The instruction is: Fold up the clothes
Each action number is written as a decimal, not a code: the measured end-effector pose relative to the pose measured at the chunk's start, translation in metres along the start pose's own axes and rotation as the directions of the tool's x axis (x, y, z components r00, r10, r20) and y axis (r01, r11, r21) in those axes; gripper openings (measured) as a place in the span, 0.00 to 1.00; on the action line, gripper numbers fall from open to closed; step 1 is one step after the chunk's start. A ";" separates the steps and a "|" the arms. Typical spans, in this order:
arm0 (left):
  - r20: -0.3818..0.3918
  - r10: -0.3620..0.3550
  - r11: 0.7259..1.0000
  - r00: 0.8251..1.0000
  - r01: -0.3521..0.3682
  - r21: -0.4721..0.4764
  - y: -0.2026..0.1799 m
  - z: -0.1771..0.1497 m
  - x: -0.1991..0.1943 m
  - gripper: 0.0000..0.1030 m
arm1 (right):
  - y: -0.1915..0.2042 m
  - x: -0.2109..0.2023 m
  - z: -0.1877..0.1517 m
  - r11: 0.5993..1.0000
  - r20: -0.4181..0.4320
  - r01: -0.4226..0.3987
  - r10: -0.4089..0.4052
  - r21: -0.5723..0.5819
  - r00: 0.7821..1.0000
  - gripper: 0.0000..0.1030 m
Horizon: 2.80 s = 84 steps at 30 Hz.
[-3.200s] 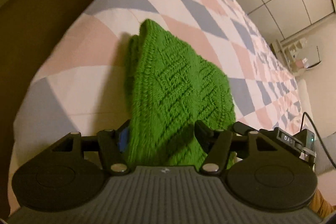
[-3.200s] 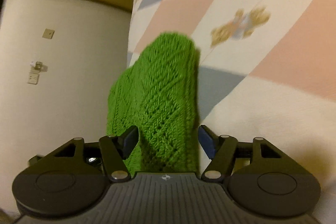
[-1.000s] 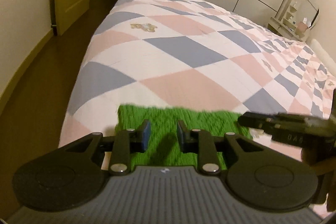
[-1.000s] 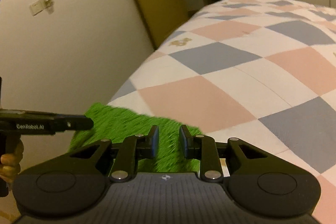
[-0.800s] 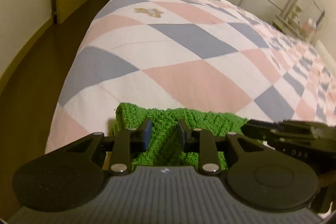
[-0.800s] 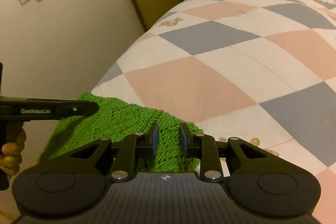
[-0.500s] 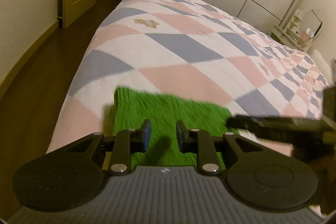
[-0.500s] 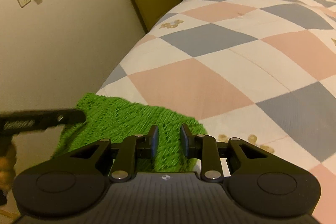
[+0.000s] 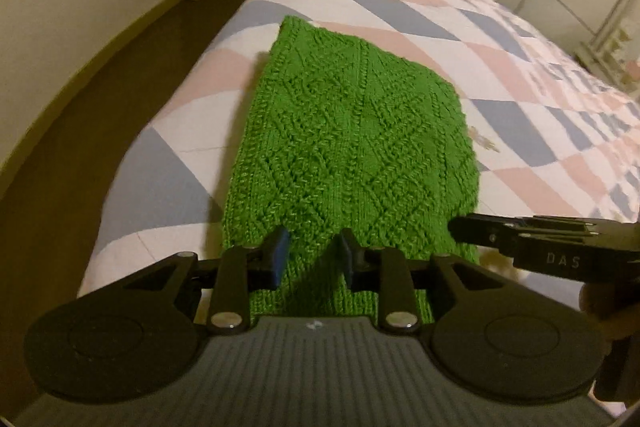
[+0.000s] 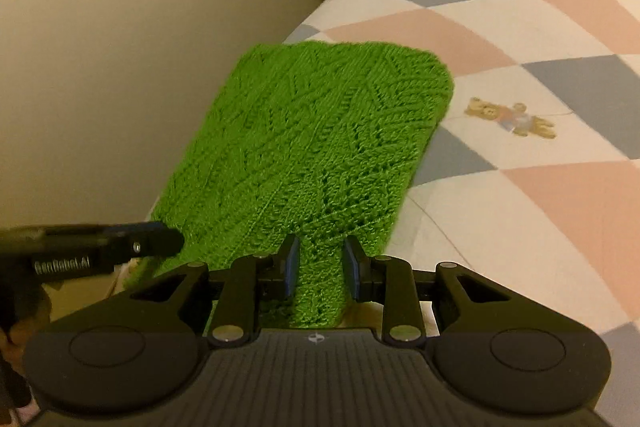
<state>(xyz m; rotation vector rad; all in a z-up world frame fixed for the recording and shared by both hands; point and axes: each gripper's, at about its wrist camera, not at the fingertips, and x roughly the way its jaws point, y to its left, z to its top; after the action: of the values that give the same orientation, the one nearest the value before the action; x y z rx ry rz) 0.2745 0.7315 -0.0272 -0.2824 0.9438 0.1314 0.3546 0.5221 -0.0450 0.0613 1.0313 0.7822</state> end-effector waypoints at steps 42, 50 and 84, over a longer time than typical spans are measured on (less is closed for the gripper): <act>0.140 0.600 0.787 0.788 -0.549 -0.282 -0.278 -0.048 -0.289 0.99 | -0.020 -0.349 0.009 0.973 0.172 -0.113 0.148 -0.199 0.974 0.99; 0.092 0.541 0.808 0.836 -0.486 -0.332 -0.271 -0.058 -0.285 0.99 | -0.023 -0.342 0.008 0.985 0.188 -0.036 0.068 -0.170 0.980 1.00; -0.133 0.303 0.926 0.944 -0.324 -0.193 -0.171 0.002 -0.185 0.99 | -0.004 -0.244 0.046 0.995 -0.019 0.096 -0.095 0.032 0.995 1.00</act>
<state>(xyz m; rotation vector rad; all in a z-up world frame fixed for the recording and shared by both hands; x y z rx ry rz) 0.2084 0.5710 0.1559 -0.3357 1.0728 0.5202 0.3264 0.3843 0.1598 0.0331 1.0561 0.6797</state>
